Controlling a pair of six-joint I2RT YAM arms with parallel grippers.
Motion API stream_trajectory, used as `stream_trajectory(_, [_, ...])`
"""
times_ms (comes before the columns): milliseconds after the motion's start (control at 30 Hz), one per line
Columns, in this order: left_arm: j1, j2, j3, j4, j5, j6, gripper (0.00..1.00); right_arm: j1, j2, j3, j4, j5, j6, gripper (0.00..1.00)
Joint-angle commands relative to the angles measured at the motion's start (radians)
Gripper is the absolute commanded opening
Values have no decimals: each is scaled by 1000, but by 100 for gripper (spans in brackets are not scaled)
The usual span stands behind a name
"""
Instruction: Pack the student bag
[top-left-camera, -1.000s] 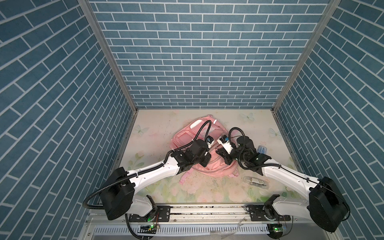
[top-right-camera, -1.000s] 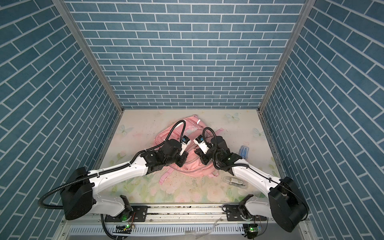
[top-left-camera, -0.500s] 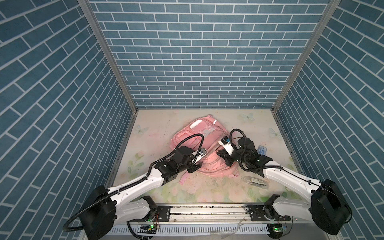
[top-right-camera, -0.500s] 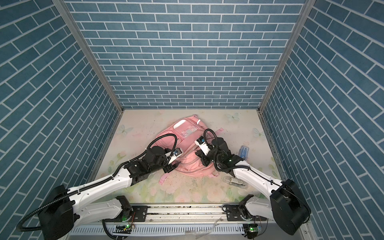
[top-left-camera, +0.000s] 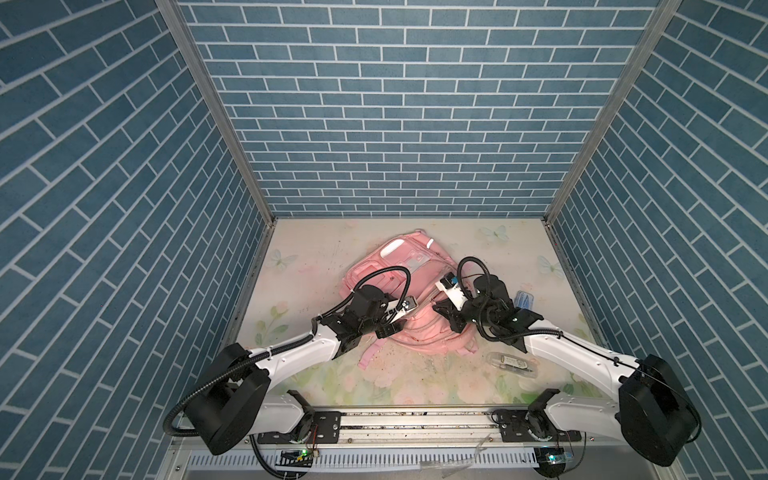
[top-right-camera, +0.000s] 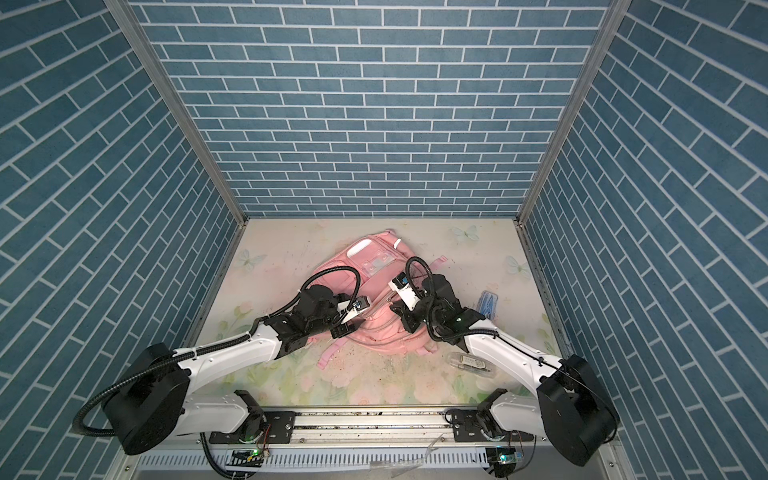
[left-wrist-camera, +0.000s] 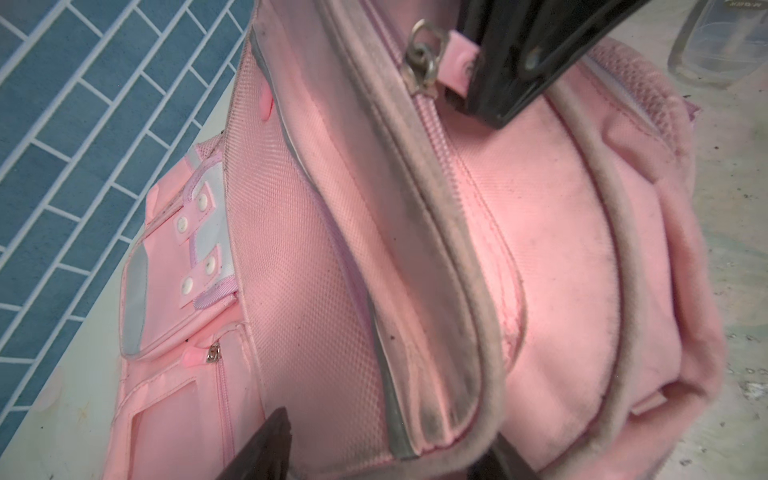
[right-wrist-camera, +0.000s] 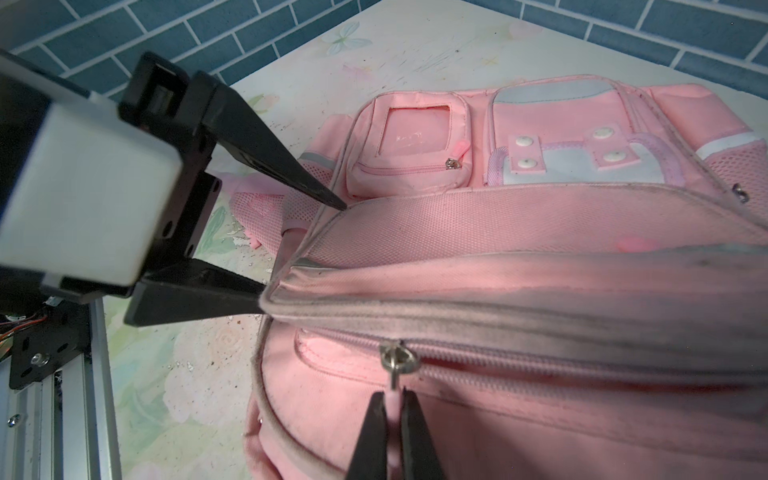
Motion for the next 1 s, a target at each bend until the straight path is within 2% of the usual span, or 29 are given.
stream_trajectory(0, [4, 18, 14, 41, 24, 19, 28, 6, 12, 46, 10, 25, 28, 0])
stream_trajectory(33, [4, 18, 26, 25, 28, 1, 12, 3, 16, 54, 1, 43, 28, 0])
stream_trajectory(67, [4, 13, 33, 9, 34, -14, 2, -2, 22, 65, -10, 54, 25, 0])
stream_trajectory(100, [5, 6, 41, -14, 52, -35, 0, -16, 30, 78, -24, 59, 21, 0])
stream_trajectory(267, [-17, -63, 45, -46, 113, -209, 0, -127, 86, 146, -64, 28, -18, 0])
stream_trajectory(433, [-116, -89, 77, -51, 12, -398, 0, -211, 162, 230, -98, -49, -111, 0])
stream_trajectory(533, [-128, -57, 98, -4, -22, -510, 0, -224, 194, 275, -139, -96, -169, 0])
stream_trajectory(733, [-127, 44, 189, 8, -64, -595, 0, -226, 145, 262, -170, -149, -223, 0])
stream_trajectory(967, [-117, 81, 230, -3, -101, -671, 0, -188, 14, 109, -70, -214, -178, 0])
